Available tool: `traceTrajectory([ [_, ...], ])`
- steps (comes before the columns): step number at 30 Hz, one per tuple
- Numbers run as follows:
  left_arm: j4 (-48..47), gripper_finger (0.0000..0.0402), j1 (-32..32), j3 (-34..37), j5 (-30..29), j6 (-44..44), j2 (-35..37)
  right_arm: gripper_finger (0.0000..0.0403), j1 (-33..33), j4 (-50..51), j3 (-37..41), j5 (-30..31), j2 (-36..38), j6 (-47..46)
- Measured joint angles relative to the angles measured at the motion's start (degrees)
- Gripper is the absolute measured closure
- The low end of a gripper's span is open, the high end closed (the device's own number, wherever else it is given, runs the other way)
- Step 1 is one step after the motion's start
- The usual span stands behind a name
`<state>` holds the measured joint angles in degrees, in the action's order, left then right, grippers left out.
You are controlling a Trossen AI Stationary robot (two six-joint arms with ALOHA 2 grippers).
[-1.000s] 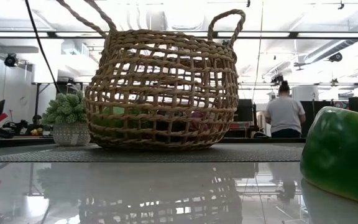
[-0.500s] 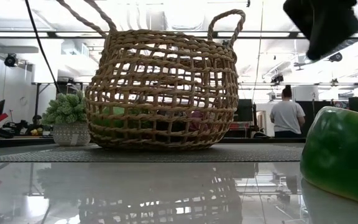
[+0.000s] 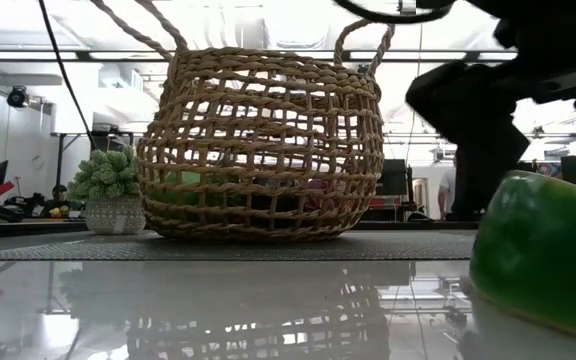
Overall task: Build produce basket
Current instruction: Put the red watermelon into the brown basket
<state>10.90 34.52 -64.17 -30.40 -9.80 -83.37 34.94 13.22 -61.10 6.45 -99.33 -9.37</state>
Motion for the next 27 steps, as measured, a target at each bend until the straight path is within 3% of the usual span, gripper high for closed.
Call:
traceTrajectory([
  [5, 1.25, 0.0086, 0.04, 1.82, -0.83, 0.03, 0.9, 0.02, -0.9, -1.99, -0.06, -3.47, -0.83, 1.55],
  [14, 3.21, 0.0086, 0.07, 2.74, -3.14, 0.37, 2.54, 0.0299, -0.9, -2.13, 0.11, -3.83, -0.56, 2.98],
  [27, 2.64, 0.0086, -0.17, 6.03, -6.4, -4.63, 4.35, 0.0306, -0.83, -1.18, -0.93, -4.19, 2.57, 1.71],
])
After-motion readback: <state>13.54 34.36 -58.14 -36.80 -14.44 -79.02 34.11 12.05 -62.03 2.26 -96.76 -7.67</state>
